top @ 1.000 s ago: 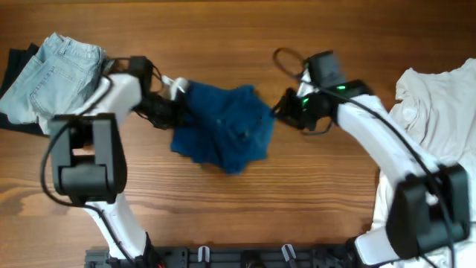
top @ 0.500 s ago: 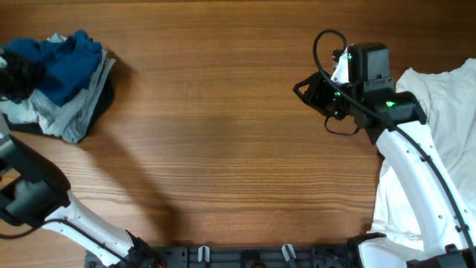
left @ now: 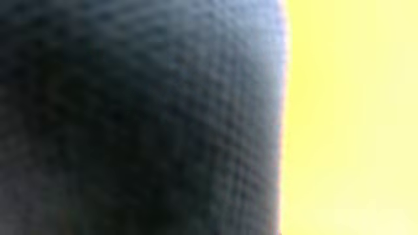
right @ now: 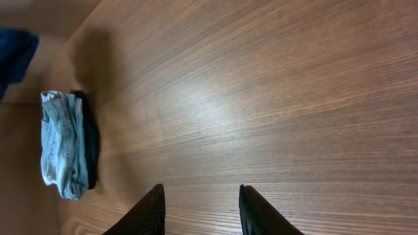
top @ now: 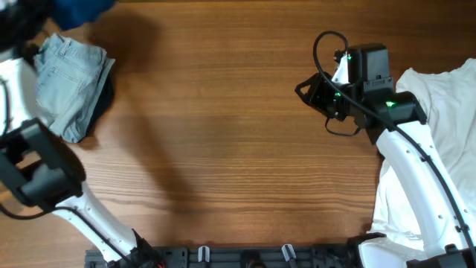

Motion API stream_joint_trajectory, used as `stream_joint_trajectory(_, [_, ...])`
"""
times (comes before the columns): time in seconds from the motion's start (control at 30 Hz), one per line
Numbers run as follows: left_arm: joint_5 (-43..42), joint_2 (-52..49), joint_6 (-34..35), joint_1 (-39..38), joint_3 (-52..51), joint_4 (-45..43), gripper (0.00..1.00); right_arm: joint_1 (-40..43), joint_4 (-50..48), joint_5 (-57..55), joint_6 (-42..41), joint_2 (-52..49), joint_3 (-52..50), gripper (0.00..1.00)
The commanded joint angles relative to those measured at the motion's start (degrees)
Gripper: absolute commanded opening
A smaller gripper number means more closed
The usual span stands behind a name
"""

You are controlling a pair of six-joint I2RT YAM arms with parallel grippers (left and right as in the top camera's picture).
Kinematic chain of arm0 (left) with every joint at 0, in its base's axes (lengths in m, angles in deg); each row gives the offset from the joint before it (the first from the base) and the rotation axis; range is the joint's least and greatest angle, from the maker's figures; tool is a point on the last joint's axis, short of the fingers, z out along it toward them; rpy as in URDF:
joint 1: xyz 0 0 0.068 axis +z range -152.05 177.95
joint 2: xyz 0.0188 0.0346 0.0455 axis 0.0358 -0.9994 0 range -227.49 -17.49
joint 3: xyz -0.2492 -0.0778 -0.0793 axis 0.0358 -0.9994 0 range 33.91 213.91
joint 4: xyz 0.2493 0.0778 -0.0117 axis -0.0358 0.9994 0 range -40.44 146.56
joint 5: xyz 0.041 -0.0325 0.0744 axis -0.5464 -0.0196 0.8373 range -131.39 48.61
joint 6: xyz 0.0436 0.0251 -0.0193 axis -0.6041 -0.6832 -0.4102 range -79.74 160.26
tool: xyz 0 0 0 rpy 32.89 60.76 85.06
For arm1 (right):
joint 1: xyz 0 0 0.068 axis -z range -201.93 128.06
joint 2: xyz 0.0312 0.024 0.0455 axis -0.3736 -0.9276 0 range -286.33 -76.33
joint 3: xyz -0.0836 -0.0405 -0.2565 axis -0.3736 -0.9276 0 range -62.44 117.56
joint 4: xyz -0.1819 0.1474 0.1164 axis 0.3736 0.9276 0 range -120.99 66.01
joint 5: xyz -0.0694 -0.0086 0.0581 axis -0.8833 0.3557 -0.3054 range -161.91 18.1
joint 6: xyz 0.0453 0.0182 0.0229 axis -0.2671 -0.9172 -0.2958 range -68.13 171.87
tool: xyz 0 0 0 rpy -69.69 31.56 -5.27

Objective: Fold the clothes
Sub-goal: 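Place the teal bundle onto the jeans stack at left and release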

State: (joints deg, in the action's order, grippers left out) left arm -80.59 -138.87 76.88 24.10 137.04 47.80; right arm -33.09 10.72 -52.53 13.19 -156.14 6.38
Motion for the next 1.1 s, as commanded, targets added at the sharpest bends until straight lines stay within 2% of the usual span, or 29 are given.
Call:
stream_joint_trajectory(0.0, [11.21,1.36,-13.60,-2.27,1.03,5.11,0.04,-0.07,1.68,-0.94,0.57,-0.37,0.35,0.37])
stream_joint_trajectory(0.1, [17.70,-0.98,-22.12,0.13,1.03,15.32,0.04,-0.07,3.85,0.35,1.09,-0.35,0.35,0.37])
stream_joint_trajectory(0.17, [17.44,-0.98,-24.02,3.91,1.03,19.71,0.04,-0.07,4.50,0.35,1.20,-0.33,0.35,0.37])
stream_joint_trajectory(0.27, [11.56,-0.76,-24.52,10.21,1.03,25.79,0.04,-0.07,4.15,0.37,1.07,-0.33,0.35,0.37])
stream_joint_trajectory(0.43, [12.59,-0.76,-36.46,12.98,1.03,39.82,0.06,-0.04,2.73,0.59,0.98,-0.33,0.35,0.37])
stream_joint_trajectory(0.5, [15.61,-0.76,-36.41,13.11,1.05,44.28,0.04,-0.07,2.71,1.27,1.03,-0.33,0.35,0.37])
stream_joint_trajectory(0.57, [14.62,0.09,-36.24,13.14,1.05,45.94,0.04,-0.07,2.69,1.20,1.22,-0.33,0.35,0.38])
stream_joint_trajectory(0.63, [5.97,1.53,-33.44,13.11,1.16,43.47,0.04,-0.04,2.62,1.18,1.20,-0.33,0.35,0.38])
stream_joint_trajectory(0.67, [-1.88,2.38,-26.84,13.00,1.16,35.12,0.04,-0.04,2.62,1.18,1.22,-0.33,0.35,0.38])
stream_joint_trajectory(0.7, [-4.90,2.58,-22.71,12.79,1.16,29.16,0.04,-0.04,2.62,1.18,1.20,-0.33,0.35,0.38])
stream_joint_trajectory(0.77, [-7.80,2.56,-11.41,11.06,1.16,10.58,0.04,-0.07,2.78,1.20,1.18,-0.33,0.35,0.38])
stream_joint_trajectory(0.83, [-7.06,2.56,-7.78,7.69,1.16,-1.79,0.04,-0.07,2.75,1.18,1.11,-0.33,0.35,0.38])
stream_joint_trajectory(0.9, [-0.94,2.54,-9.88,4.81,1.14,-2.47,0.04,-0.07,2.64,1.18,1.01,-0.33,0.35,0.38])
stream_joint_trajectory(0.93, [3.45,2.43,-14.86,2.71,1.14,-0.33,0.04,-0.07,2.71,1.20,1.03,-0.33,0.35,0.39])
stream_joint_trajectory(1.07, [17.31,1.57,-29.20,0.24,1.14,13.70,0.04,-0.07,3.06,1.29,1.05,-0.33,0.35,0.39])
